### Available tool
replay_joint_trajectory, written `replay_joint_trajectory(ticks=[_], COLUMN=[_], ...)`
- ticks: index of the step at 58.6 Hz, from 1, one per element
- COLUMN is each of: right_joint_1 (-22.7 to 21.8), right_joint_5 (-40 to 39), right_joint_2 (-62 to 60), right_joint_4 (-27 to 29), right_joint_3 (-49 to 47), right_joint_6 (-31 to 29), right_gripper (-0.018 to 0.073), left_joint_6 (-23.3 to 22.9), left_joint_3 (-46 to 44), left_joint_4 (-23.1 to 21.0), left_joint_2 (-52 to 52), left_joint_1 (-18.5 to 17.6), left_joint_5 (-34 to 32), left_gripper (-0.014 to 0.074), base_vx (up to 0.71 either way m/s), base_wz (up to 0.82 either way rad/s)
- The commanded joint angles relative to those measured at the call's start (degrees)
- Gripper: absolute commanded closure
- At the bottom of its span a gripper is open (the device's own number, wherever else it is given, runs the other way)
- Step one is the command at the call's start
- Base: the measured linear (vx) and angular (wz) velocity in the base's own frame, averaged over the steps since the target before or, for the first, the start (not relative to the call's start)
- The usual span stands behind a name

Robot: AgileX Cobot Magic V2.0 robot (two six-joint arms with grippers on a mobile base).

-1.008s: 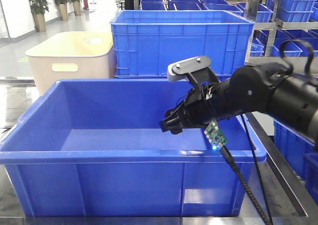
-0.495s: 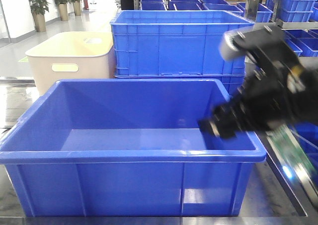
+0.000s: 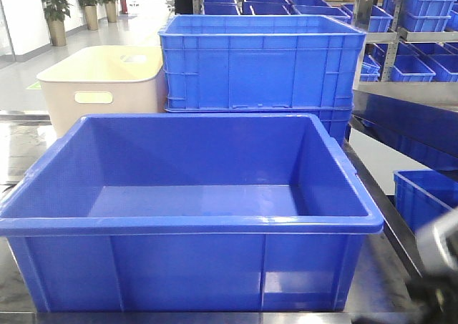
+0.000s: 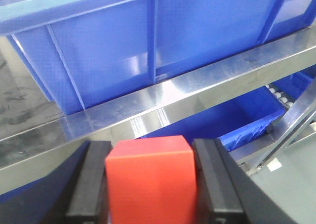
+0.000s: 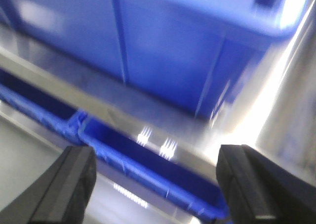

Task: Pick red and yellow blocks into blue bin
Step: 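Withdraw the open right gripper from the bin, then move the left gripper over the blue bin and release the red cube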

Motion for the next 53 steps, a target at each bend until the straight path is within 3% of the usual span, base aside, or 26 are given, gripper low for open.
replay_joint_trajectory(ticks=[1,22,31,47,53], right_joint_1=[0.00,0.00,0.00,0.00,0.00], right_joint_5=[-5.34,-4.89,-4.72,-4.72,-4.72], right_joint_2=[-3.10,-6.31,-6.31,-6.31,-6.31], right_joint_4=[0.31,0.31,0.31,0.31,0.31], right_joint_3=[2.24,5.66,5.66,5.66,5.66], right_joint_6=[-0.01,-0.01,-0.01,-0.01,-0.01], right_gripper=[0.0011,0.0011,0.0011,0.0011,0.0011], left_joint_6=[-0.20,-0.20,-0.09,0.08,0.08], left_joint_3=[-1.38,-1.38,-2.77,-17.63,-22.68], left_joint_4=[-0.28,-0.28,-0.23,0.45,2.68], left_joint_2=[0.12,0.12,1.07,15.66,22.96], left_joint_1=[-0.28,-0.28,-0.28,-0.28,-0.28], left_joint_5=[-4.15,-7.02,-13.73,-17.22,-18.01], left_gripper=[0.0263,0.0263,0.0263,0.0263,0.0262], base_vx=[0.00,0.00,0.00,0.00,0.00], base_wz=[0.00,0.00,0.00,0.00,0.00])
